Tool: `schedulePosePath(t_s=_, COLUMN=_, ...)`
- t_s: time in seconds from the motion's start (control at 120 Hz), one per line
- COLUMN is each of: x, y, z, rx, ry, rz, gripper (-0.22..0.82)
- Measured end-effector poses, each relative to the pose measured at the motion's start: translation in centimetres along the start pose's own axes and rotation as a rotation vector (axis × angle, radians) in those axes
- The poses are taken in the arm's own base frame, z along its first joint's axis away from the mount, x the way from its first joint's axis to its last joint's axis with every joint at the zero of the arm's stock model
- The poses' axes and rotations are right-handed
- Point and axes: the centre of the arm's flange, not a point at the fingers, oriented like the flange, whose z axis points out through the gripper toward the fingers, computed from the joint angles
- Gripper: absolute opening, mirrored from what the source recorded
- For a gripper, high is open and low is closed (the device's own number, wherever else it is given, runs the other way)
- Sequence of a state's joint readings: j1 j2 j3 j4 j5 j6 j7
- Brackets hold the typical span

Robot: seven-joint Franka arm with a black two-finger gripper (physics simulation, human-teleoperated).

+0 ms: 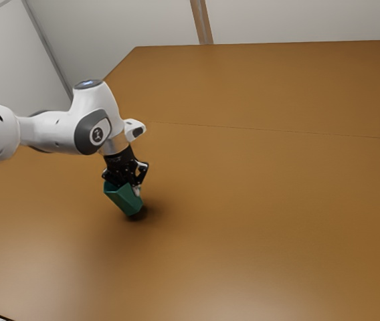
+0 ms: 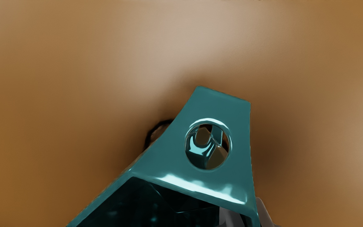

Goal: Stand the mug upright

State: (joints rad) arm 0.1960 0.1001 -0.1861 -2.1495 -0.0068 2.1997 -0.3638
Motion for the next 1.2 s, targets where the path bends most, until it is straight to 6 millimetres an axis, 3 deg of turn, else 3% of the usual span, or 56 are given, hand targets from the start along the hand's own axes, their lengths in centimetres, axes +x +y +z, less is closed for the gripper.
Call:
schedulePosePath(t_s=0.15, x=-0.4, y=1.5, z=1.1, rx=-0.001, ry=-0.008, rz=-0.022, gripper=-0.18)
schedulePosePath(t_s=0.367, x=-0.2, y=1.5, z=1.8, rx=-0.002, ry=-0.015, rz=-0.078, gripper=-0.17)
schedulePosePath(t_s=0.567, x=-0.4, y=2.0, z=-0.3, rx=-0.014, ry=0.006, rz=-0.093, gripper=0.25)
schedulePosePath(t_s=0.75, x=-1.0, y=2.5, z=-2.4, rx=-0.023, ry=0.037, rz=-0.093, gripper=0.46)
schedulePosePath(t_s=0.875, x=-0.9, y=2.5, z=-5.6, rx=-0.04, ry=0.09, rz=-0.1, gripper=0.52)
schedulePosePath(t_s=1.2, x=1.0, y=3.0, z=-18.7, rx=0.002, ry=0.213, rz=0.009, gripper=0.59)
